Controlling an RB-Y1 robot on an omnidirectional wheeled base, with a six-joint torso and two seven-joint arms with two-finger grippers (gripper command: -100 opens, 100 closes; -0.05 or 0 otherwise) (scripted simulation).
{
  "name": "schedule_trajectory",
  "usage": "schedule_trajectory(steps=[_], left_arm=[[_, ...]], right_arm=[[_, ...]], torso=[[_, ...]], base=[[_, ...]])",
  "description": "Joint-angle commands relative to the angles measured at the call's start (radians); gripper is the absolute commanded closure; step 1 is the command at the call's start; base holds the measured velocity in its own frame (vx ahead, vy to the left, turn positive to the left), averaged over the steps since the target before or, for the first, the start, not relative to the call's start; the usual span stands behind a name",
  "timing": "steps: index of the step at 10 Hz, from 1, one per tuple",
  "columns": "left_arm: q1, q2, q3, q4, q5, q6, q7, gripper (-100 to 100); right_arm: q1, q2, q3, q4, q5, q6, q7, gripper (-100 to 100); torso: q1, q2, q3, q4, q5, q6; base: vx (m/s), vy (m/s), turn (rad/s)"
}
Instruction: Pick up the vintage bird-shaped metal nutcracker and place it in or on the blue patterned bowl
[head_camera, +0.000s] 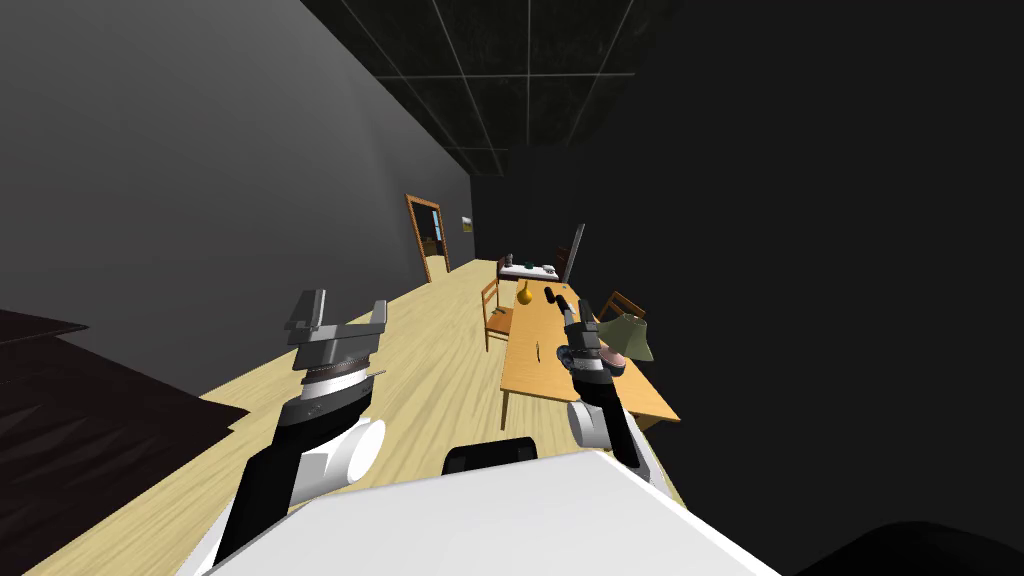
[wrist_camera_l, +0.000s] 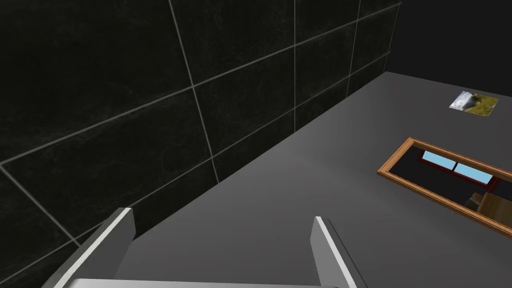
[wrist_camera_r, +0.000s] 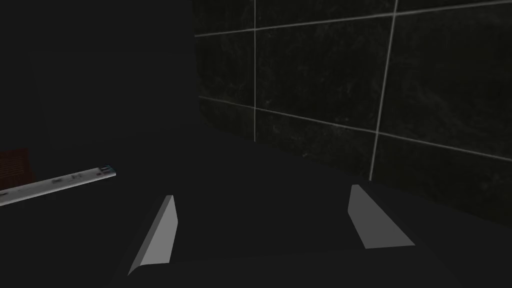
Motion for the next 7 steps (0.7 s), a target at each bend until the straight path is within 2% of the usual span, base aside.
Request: schedule_trajectory(steps=[1,4,6,7], left_arm=[[0.0,0.0,0.0,0.0,0.0,0.0,0.0,0],[0.0,0.0,0.0,0.0,0.0,0.0,0.0,0],[0.0,0.0,0.0,0.0,0.0,0.0,0.0,0],[0.0,0.0,0.0,0.0,0.0,0.0,0.0,0]], right_arm=[[-0.016,-0.039,-0.013,0.016,-0.024,0.022,0.001,-100],[-0.051,-0.1,-0.045,0.055,-0.079,0.075,0.0,-100],[-0.081,-0.143,-0.074,0.094,-0.13,0.123,-0.004,-100],[-0.081,-0.143,-0.074,0.094,-0.13,0.126,-0.004,-100]], torso=[[0.0,0.0,0.0,0.0,0.0,0.0],[0.006,0.0,0.0,0.0,0.001,0.0],[0.009,0.001,0.0,0.0,0.002,0.0],[0.01,0.0,0.0,0.0,0.002,0.0]], base=[[-0.02,0.056,0.061],[-0.006,0.109,0.049],[-0.013,0.152,0.05],[-0.006,0.099,0.019]])
